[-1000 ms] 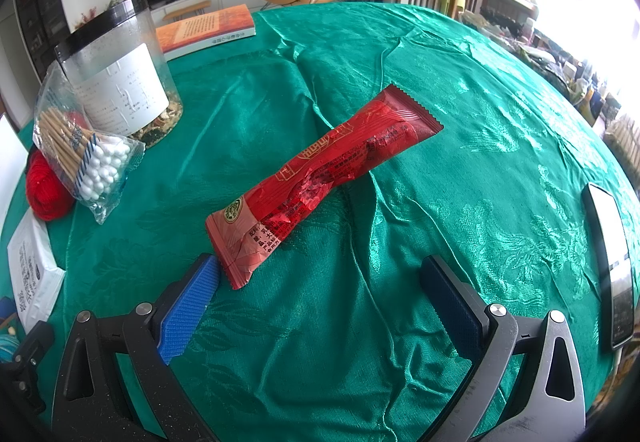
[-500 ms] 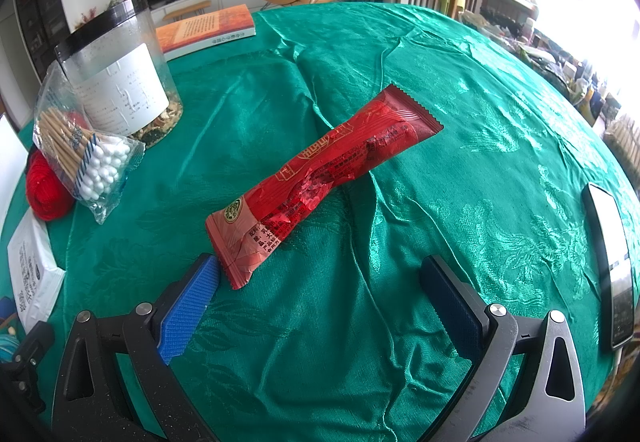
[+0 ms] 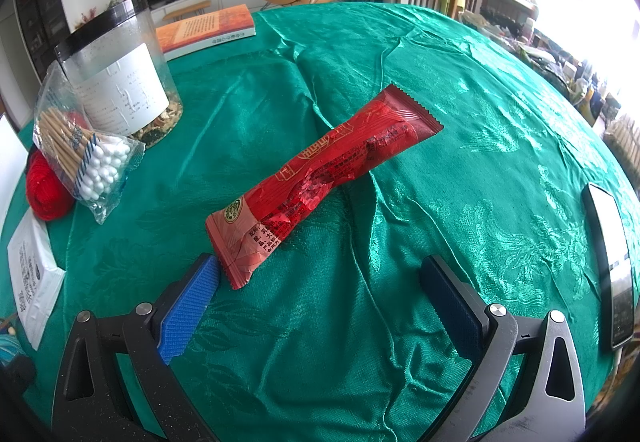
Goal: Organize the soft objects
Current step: 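Lower the left gripper onto the white wipes pack and grasp it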
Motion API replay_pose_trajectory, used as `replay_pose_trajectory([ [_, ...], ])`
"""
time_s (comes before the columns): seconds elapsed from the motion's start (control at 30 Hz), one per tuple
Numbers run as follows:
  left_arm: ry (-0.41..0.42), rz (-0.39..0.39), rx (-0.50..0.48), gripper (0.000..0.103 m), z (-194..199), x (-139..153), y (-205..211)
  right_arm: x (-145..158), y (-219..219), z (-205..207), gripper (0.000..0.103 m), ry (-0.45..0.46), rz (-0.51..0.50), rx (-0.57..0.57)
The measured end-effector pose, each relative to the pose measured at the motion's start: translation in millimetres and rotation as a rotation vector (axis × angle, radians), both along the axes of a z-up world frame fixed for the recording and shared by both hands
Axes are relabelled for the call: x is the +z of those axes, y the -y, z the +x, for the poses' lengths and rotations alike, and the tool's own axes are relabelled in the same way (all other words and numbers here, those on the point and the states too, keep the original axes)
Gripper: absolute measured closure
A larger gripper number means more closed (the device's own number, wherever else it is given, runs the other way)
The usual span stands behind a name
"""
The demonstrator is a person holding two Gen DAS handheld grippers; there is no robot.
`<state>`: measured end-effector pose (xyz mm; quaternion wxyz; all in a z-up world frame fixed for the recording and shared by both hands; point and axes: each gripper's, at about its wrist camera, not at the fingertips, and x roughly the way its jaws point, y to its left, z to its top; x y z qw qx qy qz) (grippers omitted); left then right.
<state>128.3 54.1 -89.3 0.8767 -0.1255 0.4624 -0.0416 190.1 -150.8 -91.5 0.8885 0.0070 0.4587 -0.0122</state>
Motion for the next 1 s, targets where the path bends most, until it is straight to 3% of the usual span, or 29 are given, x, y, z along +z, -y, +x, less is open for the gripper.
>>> replay_pose_trajectory([
  [0.1,-0.024,-0.044,0.03,0.0,35,-1,9,0,0,0,0.002,0.0,0.0,0.0],
  [0.27,-0.065,0.115,0.079,0.0,75,-5,21,0,0,0,0.002,0.0,0.0,-0.001],
  [0.33,-0.077,0.17,0.088,0.0,75,-7,18,0,0,0,0.002,0.0,0.0,-0.001],
  [0.53,-0.103,0.195,0.156,0.0,41,-5,-18,0,0,-1,0.002,0.0,0.0,-0.001],
  [0.6,-0.104,0.17,0.184,0.0,30,-7,-32,0,0,0,0.002,0.0,0.0,-0.001],
  [0.73,-0.079,0.023,0.178,0.0,28,1,-46,0,0,0,0.002,0.0,0.0,-0.001],
  [0.83,-0.079,0.006,0.132,0.0,48,10,-35,0,0,0,0.002,0.0,0.0,-0.001],
  [1.0,-0.185,0.204,0.039,0.0,98,-5,3,0,0,-1,0.002,0.001,0.0,-0.001],
])
